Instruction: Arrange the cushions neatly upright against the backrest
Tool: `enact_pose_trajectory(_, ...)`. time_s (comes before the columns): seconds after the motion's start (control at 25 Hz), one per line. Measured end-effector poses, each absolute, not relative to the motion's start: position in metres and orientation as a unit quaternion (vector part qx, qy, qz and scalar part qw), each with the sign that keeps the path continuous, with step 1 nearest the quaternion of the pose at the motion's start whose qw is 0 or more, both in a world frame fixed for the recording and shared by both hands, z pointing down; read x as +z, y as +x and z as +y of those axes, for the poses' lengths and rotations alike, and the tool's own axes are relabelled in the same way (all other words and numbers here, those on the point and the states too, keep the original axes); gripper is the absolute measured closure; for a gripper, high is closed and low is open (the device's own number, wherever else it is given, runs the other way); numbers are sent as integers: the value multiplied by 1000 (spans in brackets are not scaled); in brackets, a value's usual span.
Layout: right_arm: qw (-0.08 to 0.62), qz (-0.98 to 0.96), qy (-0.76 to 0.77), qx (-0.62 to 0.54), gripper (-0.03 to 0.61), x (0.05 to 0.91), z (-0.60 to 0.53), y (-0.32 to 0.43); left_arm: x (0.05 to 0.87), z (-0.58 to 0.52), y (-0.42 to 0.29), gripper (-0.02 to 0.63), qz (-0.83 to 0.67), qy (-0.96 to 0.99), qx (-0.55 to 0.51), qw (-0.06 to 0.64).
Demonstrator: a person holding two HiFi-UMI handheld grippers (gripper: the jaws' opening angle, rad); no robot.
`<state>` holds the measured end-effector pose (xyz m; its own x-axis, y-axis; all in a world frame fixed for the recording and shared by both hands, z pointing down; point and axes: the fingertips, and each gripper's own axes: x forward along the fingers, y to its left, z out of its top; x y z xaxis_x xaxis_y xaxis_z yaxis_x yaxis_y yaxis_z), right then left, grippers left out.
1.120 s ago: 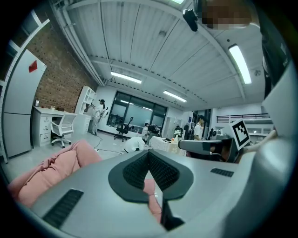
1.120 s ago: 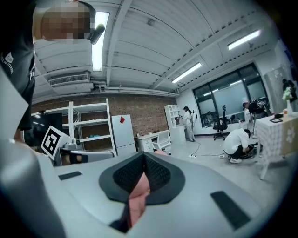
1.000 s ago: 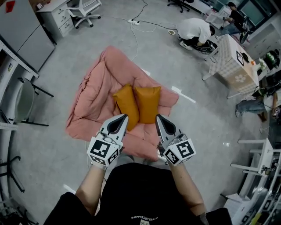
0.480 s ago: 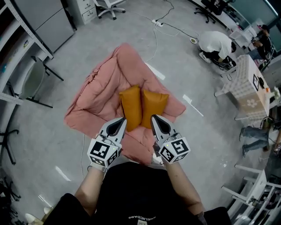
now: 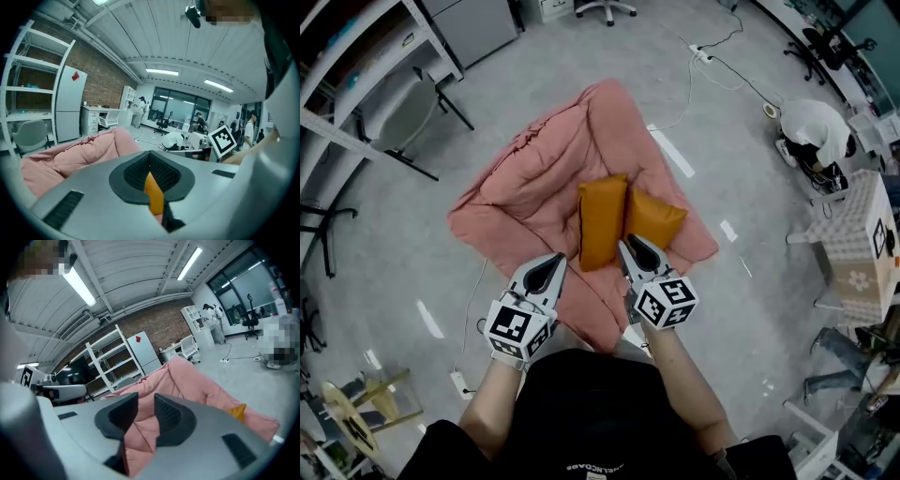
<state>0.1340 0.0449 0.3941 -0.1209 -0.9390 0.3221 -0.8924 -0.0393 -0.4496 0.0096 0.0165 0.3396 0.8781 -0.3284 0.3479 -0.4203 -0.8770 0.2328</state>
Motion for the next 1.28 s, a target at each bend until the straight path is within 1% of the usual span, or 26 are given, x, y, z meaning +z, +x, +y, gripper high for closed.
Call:
enact_pose_trajectory(0.28, -18, 711, -617, -339, 376, 465, 26, 143, 363, 34, -8, 601, -270, 935, 161, 163)
enact_pose_trajectory(0.36, -36, 707, -611, -355, 321, 488, 16, 148, 369, 35, -13, 601, -287, 929, 165, 165)
enact_pose_trajectory(0.56, -75, 696, -599, -388, 237, 547, -4, 154, 381, 40, -35, 601, -334, 910, 173, 173)
enact_pose_trajectory(0.68, -97, 694, -591, -401, 197, 581, -18, 155, 387, 41, -49, 601, -364, 897, 175, 180)
enact_pose_trajectory(0.84, -115, 678, -595, -417, 164, 623, -33, 161, 402, 45, -65, 601, -392, 881, 178, 195)
enact_pose_trajectory(1.0, -128, 663, -599, -431, 158, 659, -48, 166, 419, 53, -81, 601, -413, 866, 189, 209)
enact_pose_trajectory(1.08, -137, 651, -608, -433, 143, 678, -53, 172, 429, 56, -89, 601, -422, 859, 193, 217)
enact_pose_trajectory(1.16, -151, 641, -616, -432, 126, 692, -60, 178, 439, 57, -95, 601, -429, 853, 195, 224)
enact_pose_trajectory(1.28, -177, 637, -616, -428, 121, 709, -67, 177, 451, 58, -104, 601, -440, 845, 196, 233)
